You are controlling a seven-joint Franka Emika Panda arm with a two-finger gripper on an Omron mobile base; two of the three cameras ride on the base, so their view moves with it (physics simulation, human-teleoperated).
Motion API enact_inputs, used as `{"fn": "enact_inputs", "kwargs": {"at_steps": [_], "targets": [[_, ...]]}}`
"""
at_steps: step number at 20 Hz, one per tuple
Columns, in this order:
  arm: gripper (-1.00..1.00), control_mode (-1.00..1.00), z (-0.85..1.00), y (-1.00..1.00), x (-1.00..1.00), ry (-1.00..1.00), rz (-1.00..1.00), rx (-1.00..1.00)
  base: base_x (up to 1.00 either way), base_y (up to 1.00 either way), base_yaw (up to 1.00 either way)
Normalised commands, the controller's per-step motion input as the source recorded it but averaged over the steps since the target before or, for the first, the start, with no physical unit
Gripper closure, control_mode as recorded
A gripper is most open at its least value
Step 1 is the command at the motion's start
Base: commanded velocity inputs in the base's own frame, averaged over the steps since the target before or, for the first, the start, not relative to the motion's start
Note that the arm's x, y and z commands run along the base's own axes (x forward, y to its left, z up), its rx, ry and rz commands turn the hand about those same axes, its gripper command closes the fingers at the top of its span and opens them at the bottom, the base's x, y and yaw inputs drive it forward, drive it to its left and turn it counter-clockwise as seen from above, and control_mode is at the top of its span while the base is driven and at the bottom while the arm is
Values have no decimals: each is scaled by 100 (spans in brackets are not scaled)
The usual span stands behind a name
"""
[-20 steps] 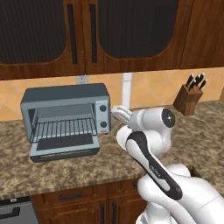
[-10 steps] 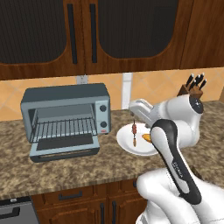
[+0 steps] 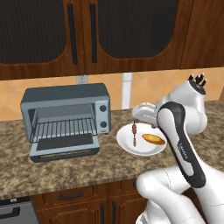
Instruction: Pick up the kebab skewer and baguette bread, and place them inside the toaster oven. Close the toaster oven door and start by setting the timer.
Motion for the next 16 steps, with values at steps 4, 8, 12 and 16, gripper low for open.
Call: {"fn": "enact_inputs", "kwargs": {"at_steps": [4,8,12,16], "targets": [[-100,-100,0,-7,-10,11,65,-41,0,0,0],[-100,-100,-30,-32,0,15,67,-31,0,0,0],[-100,-100,-61,-46,0,13,60,-28,0,0,0],[-100,-100,-49,-68,-3,1,51,-12,0,0,0]]}}
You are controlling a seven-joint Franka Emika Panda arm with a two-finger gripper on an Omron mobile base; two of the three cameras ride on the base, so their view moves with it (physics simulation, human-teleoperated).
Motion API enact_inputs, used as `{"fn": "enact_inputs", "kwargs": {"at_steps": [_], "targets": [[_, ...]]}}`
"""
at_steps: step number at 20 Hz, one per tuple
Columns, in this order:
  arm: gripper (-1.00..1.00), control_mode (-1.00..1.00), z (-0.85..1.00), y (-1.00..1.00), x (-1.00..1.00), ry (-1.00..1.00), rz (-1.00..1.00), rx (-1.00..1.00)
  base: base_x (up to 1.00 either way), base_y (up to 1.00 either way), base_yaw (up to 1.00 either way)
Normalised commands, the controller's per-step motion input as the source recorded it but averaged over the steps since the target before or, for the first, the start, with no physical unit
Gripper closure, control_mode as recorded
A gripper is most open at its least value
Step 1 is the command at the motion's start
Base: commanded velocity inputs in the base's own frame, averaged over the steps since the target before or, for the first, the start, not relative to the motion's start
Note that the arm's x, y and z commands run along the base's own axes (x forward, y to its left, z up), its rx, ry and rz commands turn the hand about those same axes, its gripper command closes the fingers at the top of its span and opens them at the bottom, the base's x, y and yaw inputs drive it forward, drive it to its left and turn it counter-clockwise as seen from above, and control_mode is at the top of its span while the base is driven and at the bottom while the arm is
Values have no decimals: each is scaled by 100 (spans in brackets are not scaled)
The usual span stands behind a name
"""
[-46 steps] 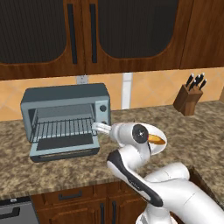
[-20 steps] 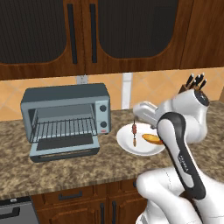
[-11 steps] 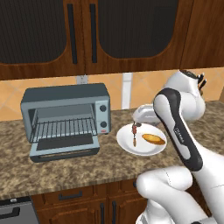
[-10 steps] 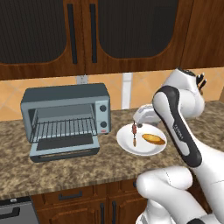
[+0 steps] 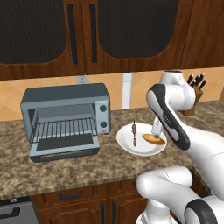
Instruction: Pick up the kebab skewer and baguette bread, and place them inside the toaster oven. Close the toaster oven door and start by setting the timer.
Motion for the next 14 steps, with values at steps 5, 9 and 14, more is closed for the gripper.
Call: {"fn": "enact_inputs", "kwargs": {"at_steps": [5,9,14], "targets": [[-100,-100,-32,-34,42,-3,8,0,0,0,0],[-100,-100,-39,-5,73,-3,0,0,0,0,0],[-100,-100,-43,-9,70,0,-1,-3,0,0,0]]}}
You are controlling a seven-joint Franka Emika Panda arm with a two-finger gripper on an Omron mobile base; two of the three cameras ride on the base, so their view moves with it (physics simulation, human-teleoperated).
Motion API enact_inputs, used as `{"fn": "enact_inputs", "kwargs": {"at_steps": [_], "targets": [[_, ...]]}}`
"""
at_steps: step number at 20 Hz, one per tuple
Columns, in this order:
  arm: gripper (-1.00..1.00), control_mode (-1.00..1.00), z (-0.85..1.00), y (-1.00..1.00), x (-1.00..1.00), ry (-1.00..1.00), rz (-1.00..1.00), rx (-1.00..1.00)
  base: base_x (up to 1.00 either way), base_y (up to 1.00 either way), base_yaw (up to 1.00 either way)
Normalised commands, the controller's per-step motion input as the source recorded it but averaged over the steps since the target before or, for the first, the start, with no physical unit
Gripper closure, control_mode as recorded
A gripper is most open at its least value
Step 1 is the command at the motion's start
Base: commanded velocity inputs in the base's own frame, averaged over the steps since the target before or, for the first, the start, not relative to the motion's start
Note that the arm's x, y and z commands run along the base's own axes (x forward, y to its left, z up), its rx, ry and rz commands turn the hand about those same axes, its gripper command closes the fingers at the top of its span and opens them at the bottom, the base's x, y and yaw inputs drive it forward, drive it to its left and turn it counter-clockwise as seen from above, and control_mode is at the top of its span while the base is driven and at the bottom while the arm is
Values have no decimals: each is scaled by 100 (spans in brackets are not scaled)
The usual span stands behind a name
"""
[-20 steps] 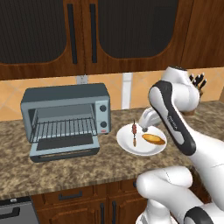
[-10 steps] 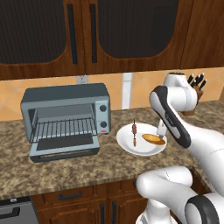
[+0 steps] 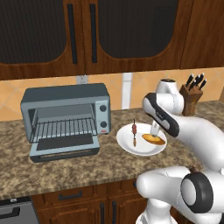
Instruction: Pick up the kebab skewer and baguette bread, and place them inside the toaster oven. Close the toaster oven door and start by setting the timer.
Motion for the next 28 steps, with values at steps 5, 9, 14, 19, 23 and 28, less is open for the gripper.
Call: {"fn": "enact_inputs", "kwargs": {"at_steps": [5,9,14,19,23,28], "targets": [[-100,-100,-15,-34,45,0,-2,-1,0,0,0],[-100,-100,-10,-27,28,0,-2,-1,0,0,0],[-100,-100,-35,0,21,0,-4,-1,0,0,0],[-100,-100,-39,-1,29,-3,0,-3,0,0,0],[-100,-100,-23,-4,26,-1,0,0,0,0,0],[-100,-100,-34,-13,14,-2,0,0,0,0,0]]}}
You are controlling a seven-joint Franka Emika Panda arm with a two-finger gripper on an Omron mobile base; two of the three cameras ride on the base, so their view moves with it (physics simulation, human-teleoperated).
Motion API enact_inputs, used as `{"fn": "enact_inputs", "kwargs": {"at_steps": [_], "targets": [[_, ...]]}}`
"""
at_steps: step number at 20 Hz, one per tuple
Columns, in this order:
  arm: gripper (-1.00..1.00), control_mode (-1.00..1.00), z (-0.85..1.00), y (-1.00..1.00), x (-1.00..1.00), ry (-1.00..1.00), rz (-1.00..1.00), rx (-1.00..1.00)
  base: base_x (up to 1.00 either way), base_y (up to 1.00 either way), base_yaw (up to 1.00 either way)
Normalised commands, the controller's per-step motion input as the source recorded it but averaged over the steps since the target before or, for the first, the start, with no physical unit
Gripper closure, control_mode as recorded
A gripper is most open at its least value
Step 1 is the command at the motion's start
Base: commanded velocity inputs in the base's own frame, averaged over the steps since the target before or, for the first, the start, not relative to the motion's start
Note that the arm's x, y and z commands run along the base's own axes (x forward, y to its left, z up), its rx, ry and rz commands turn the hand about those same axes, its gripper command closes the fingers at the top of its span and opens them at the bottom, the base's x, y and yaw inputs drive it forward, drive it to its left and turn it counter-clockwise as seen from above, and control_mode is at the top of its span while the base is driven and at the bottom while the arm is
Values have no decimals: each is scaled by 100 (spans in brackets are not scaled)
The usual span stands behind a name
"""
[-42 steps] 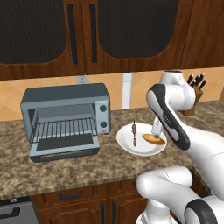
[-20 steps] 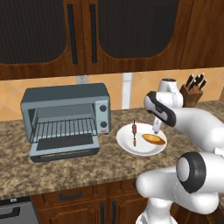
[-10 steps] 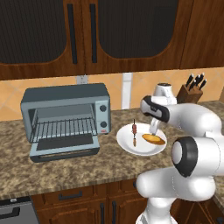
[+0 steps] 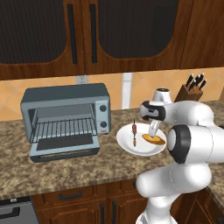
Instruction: Pick up the kebab skewer and baguette bread, and place them inside the toaster oven. Close the toaster oven door and start by setting the timer.
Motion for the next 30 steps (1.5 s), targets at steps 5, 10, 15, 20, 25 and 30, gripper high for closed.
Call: {"fn": "enact_inputs", "kwargs": {"at_steps": [5,10,15,20,25,30], "targets": [[-100,-100,-19,0,0,0,0,0,0,0,0],[-100,-100,-33,0,0,-1,0,0,0,0,0],[-100,-100,-26,0,0,0,0,0,0,0,0],[-100,-100,-15,0,0,0,0,0,0,0,0],[-100,-100,-8,0,0,0,0,0,0,0,0],[-100,-100,-15,0,0,0,0,0,0,0,0]]}}
